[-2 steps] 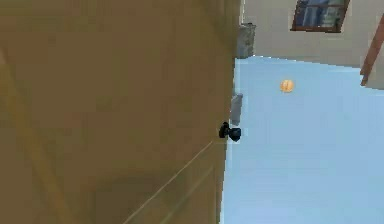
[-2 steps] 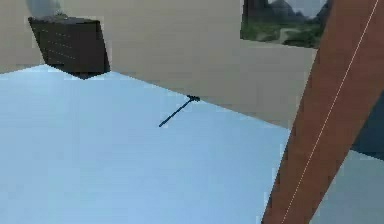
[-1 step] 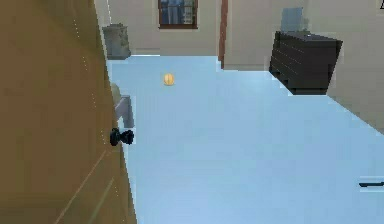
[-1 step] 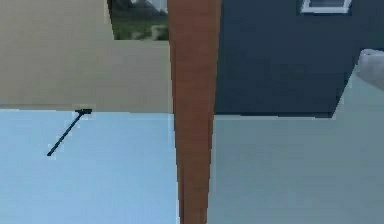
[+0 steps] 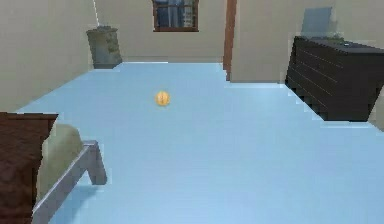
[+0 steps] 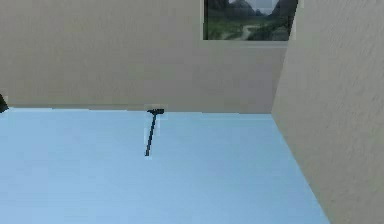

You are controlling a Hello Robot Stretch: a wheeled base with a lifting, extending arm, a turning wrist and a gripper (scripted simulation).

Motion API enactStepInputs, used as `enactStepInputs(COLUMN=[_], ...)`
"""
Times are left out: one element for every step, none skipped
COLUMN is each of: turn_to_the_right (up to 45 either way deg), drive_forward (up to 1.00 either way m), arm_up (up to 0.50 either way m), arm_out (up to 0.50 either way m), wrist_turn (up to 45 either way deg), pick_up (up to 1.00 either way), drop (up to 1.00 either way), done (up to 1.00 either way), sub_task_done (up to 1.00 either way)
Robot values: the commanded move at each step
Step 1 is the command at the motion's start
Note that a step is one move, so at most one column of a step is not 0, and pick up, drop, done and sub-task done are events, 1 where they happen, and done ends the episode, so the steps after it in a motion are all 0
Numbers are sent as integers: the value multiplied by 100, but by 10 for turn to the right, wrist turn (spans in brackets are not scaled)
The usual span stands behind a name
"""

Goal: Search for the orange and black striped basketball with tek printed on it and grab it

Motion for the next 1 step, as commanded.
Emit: enactStepInputs(turn_to_the_right=[30], drive_forward=[0], arm_up=[0], arm_out=[0], wrist_turn=[0], pick_up=[0], drop=[0], done=[0], sub_task_done=[0])
